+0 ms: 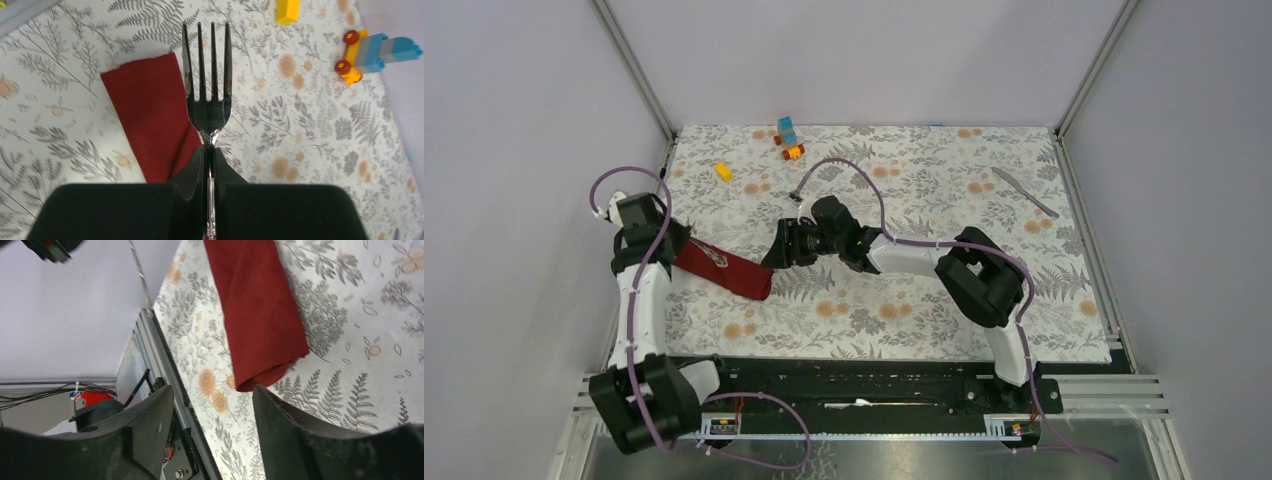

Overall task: Fold the napkin into a case and place the utensils inside
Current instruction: Pass from the right arm to the left, then insert the fork into the folded napkin.

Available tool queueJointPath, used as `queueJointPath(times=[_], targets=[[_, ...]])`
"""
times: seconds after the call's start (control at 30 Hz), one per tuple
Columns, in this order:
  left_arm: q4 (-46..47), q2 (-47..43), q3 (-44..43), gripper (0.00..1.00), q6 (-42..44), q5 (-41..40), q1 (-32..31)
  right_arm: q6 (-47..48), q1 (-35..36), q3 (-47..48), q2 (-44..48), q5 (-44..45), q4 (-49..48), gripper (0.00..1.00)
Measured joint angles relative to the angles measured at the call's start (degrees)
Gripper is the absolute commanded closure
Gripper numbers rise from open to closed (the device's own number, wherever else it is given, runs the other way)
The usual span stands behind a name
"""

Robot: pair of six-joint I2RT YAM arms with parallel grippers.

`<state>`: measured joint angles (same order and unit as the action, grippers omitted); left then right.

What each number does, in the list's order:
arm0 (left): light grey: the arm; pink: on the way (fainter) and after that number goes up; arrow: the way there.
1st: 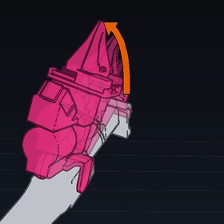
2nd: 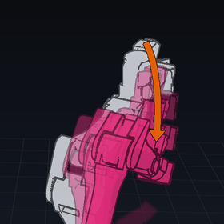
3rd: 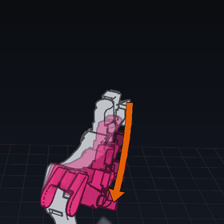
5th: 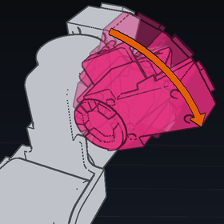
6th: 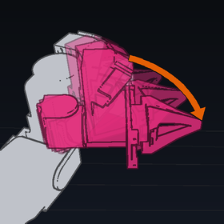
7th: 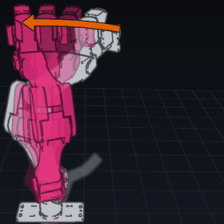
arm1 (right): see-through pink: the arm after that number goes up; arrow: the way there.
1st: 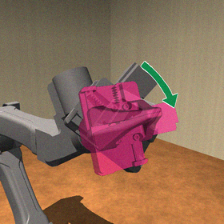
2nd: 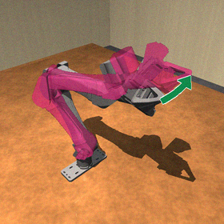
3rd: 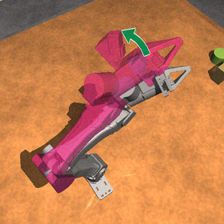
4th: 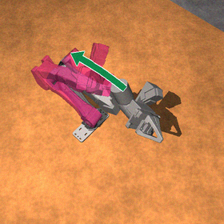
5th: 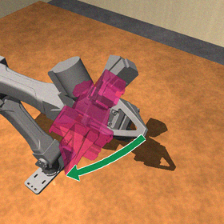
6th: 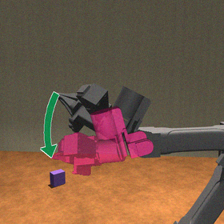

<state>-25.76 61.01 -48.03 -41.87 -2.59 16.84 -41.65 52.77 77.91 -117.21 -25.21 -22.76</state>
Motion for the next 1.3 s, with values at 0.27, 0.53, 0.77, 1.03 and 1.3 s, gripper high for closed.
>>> queueJointPath(times=[0.27, 0.53, 0.77, 1.03, 1.3], targets=[[3.39, 11.5, -1.77, 1.0, 8.87, 7.93, 9.86, -0.92, 0.04, 3.48, -7.58, -1.18, 5.25, 0.27], [7.06, 19.96, -4.37, 1.0, 13.0, 8.63, 10.91, -2.34, 0.15, 8.15, -13.29, -1.7, 7.82, 0.36], [9.75, 27.56, -7.45, 1.0, 13.09, 7.3, 10.8, -2.36, 0.44, 12.0, -15.58, -1.27, 9.92, 0.53], [8.24, 30.38, -8.13, 1.0, 8.13, -3.32, 6.51, -2.12, 0.59, 13.0, -16.83, -0.81, 11.8, 0.74], [8.0, 33.07, -10.69, 1.0, 4.96, -10.91, 2.51, -2.12, 0.68, 13.03, -16.87, 0.09, 12.7, 0.78]])
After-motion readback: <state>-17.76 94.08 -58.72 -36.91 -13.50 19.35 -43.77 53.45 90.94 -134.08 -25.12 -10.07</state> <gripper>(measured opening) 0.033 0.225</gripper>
